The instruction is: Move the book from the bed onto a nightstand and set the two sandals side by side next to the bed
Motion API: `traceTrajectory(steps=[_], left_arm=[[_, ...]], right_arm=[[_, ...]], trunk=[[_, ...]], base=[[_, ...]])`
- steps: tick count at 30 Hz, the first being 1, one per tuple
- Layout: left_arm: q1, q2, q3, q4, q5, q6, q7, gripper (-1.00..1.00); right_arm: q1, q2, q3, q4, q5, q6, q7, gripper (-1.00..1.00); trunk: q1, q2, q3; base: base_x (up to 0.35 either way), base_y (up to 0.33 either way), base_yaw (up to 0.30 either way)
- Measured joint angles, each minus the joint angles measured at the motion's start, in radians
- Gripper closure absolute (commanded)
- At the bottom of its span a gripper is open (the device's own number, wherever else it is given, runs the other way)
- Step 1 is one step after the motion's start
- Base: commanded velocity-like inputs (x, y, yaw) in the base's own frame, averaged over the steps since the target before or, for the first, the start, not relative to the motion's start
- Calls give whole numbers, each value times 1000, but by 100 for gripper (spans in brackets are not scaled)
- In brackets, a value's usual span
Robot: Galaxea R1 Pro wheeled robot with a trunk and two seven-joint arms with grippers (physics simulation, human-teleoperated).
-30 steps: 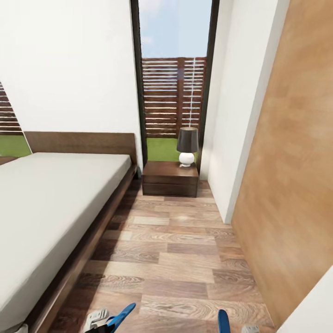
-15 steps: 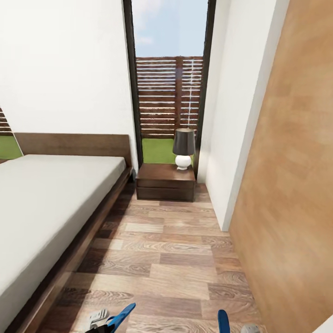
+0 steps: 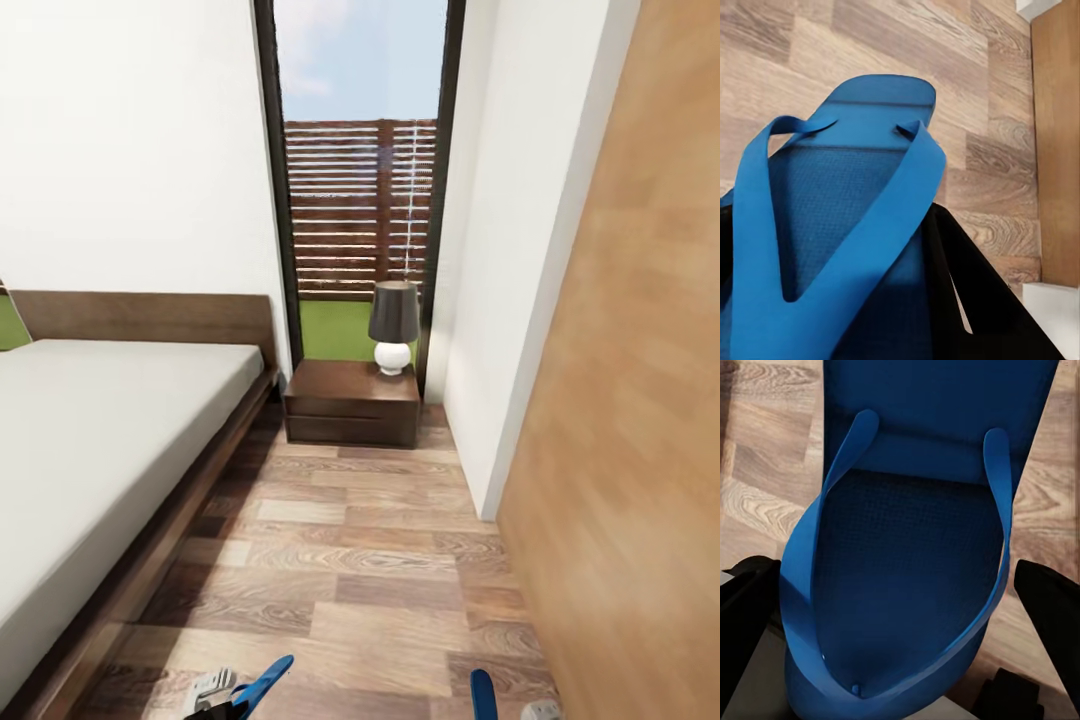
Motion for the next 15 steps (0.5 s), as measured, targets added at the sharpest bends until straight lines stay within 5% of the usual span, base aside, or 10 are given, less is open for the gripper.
traceTrajectory(steps=[15], left_arm=[[0,0,0,0,0,0,0,100]], right_arm=[[0,0,0,0,0,0,0,100]], trunk=[[0,0,0]], base=[[329,0,0]])
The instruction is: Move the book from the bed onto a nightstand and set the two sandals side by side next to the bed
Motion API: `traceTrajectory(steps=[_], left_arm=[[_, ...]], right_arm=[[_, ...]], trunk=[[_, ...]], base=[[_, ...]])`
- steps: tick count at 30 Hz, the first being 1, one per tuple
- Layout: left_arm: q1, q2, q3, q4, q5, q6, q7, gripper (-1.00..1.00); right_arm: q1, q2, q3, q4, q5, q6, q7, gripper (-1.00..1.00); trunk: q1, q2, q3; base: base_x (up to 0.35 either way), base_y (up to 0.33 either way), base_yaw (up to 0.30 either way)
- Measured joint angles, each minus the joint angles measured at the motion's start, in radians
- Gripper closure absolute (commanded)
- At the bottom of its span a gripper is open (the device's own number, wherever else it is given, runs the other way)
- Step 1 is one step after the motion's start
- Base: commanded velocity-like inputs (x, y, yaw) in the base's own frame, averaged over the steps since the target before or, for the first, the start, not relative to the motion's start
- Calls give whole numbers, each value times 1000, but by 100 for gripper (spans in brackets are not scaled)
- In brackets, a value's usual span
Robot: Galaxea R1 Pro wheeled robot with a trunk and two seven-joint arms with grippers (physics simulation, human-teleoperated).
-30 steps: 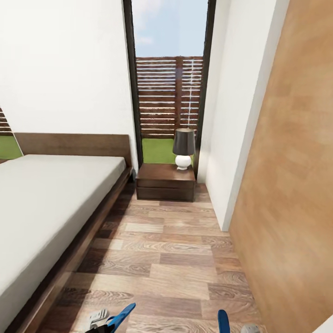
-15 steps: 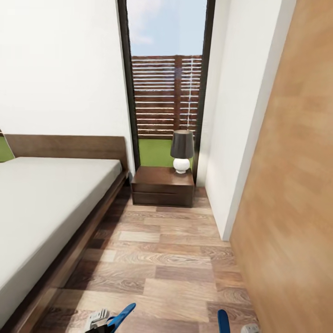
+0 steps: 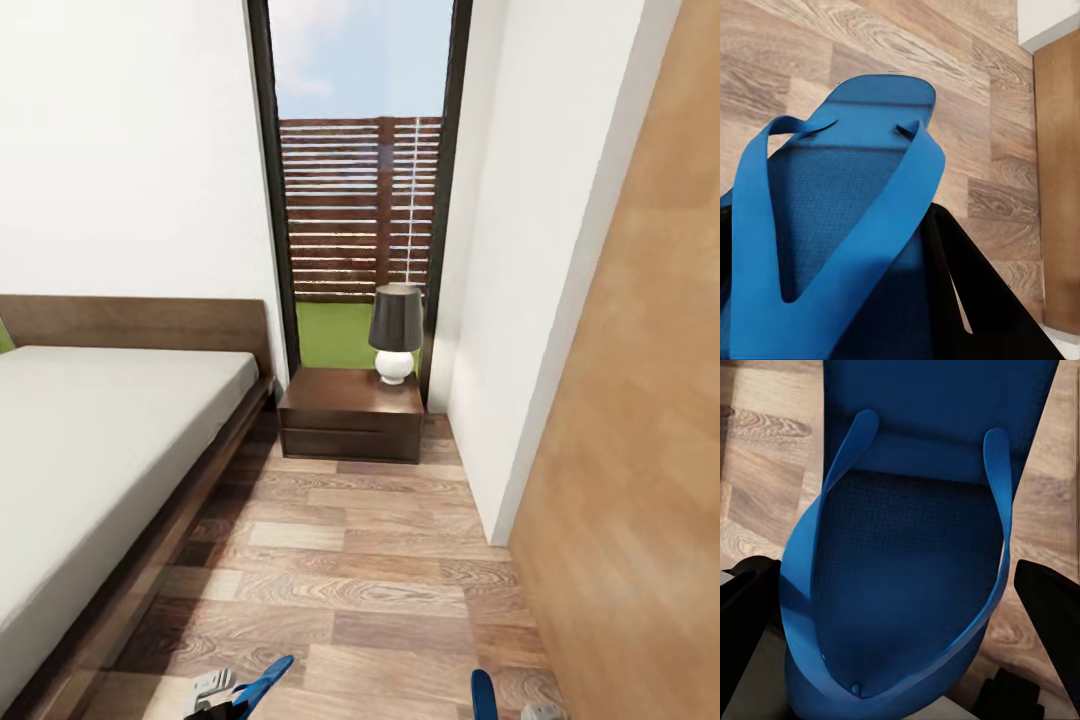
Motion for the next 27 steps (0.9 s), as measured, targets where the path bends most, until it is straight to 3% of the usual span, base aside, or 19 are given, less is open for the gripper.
traceTrajectory(steps=[27], left_arm=[[0,0,0,0,0,0,0,100]], right_arm=[[0,2,0,0,0,0,0,100]], trunk=[[0,0,0]], base=[[330,0,0]])
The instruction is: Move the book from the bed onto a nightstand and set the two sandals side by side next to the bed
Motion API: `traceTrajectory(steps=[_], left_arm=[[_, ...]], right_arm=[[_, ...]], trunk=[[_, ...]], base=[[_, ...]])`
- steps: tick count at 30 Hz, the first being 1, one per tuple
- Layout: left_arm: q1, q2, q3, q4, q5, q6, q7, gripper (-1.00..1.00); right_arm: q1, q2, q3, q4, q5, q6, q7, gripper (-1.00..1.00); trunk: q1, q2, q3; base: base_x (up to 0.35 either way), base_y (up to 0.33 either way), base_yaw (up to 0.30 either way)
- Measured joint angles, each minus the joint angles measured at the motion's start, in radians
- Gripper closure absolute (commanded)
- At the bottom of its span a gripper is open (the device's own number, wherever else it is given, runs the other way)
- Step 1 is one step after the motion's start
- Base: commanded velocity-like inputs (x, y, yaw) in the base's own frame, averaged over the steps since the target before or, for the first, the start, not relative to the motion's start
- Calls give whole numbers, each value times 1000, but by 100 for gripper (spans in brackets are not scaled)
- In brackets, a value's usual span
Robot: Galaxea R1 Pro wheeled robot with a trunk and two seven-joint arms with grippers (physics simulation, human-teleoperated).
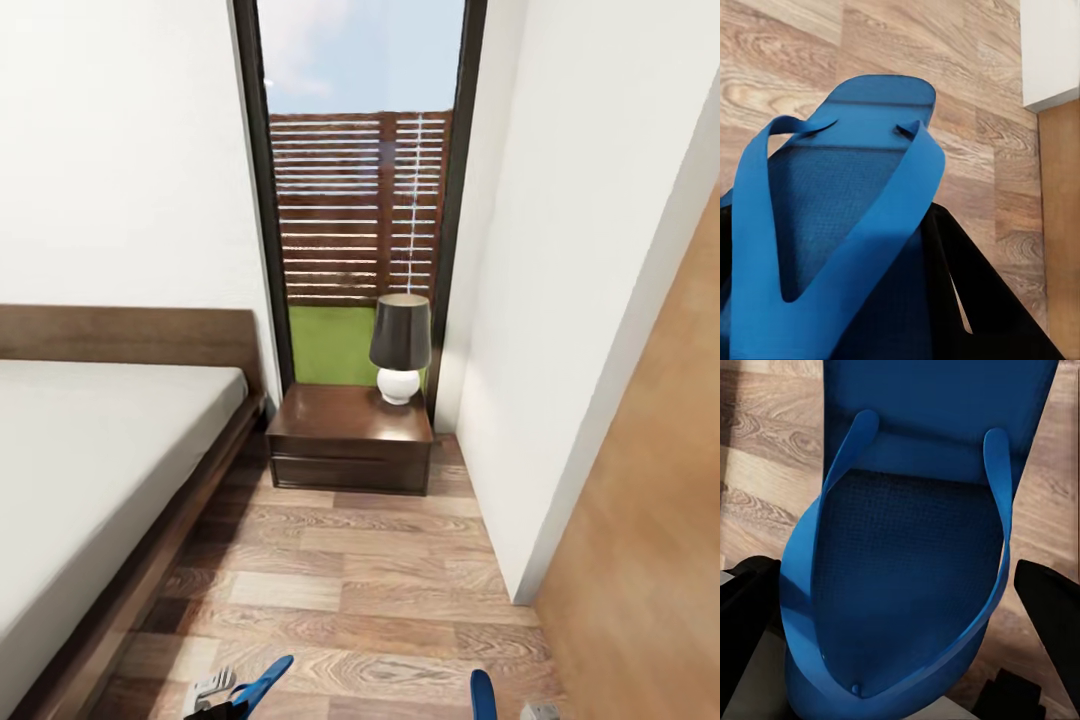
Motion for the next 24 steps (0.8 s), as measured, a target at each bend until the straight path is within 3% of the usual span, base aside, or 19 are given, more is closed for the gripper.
traceTrajectory(steps=[24], left_arm=[[0,0,0,0,0,0,0,100]], right_arm=[[0,0,0,0,0,0,0,100]], trunk=[[0,0,0]], base=[[330,0,0]])
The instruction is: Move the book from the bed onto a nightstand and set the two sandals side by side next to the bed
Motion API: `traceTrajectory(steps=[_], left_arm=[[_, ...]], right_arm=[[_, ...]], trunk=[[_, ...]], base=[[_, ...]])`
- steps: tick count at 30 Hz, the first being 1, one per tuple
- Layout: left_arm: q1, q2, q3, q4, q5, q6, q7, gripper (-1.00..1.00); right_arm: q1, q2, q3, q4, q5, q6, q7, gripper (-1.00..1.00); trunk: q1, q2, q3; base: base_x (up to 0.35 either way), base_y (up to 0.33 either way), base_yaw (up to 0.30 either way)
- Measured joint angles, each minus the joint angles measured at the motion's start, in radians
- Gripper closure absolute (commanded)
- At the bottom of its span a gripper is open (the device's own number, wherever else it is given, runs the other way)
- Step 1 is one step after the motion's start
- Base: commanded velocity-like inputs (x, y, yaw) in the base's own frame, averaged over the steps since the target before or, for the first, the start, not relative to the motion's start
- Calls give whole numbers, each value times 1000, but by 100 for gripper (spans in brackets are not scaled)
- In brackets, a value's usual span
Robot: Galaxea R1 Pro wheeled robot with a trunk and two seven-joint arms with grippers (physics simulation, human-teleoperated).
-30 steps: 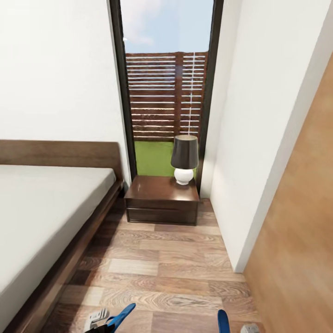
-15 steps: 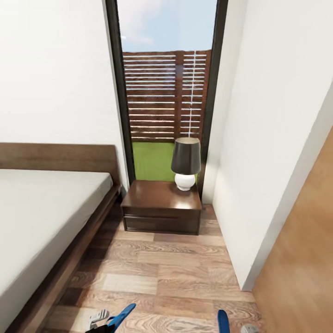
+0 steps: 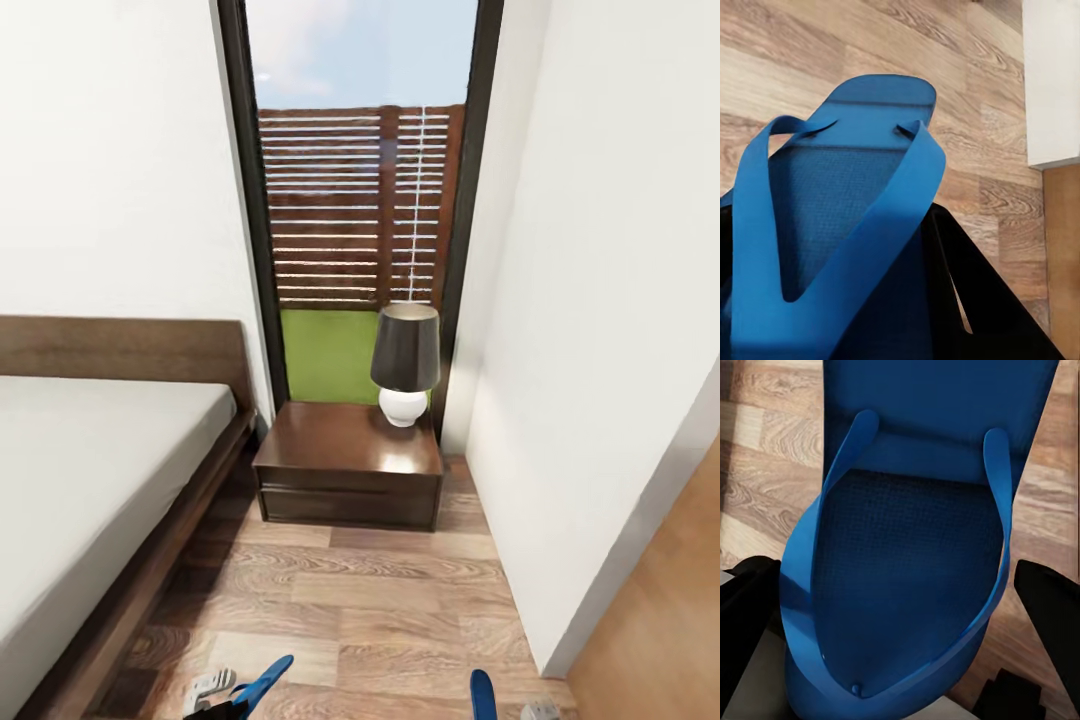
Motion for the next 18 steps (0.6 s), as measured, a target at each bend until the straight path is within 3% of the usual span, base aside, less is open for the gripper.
traceTrajectory(steps=[18], left_arm=[[1,0,0,0,0,0,0,100]], right_arm=[[0,0,0,0,0,0,0,100]], trunk=[[0,0,0]], base=[[330,0,0]])
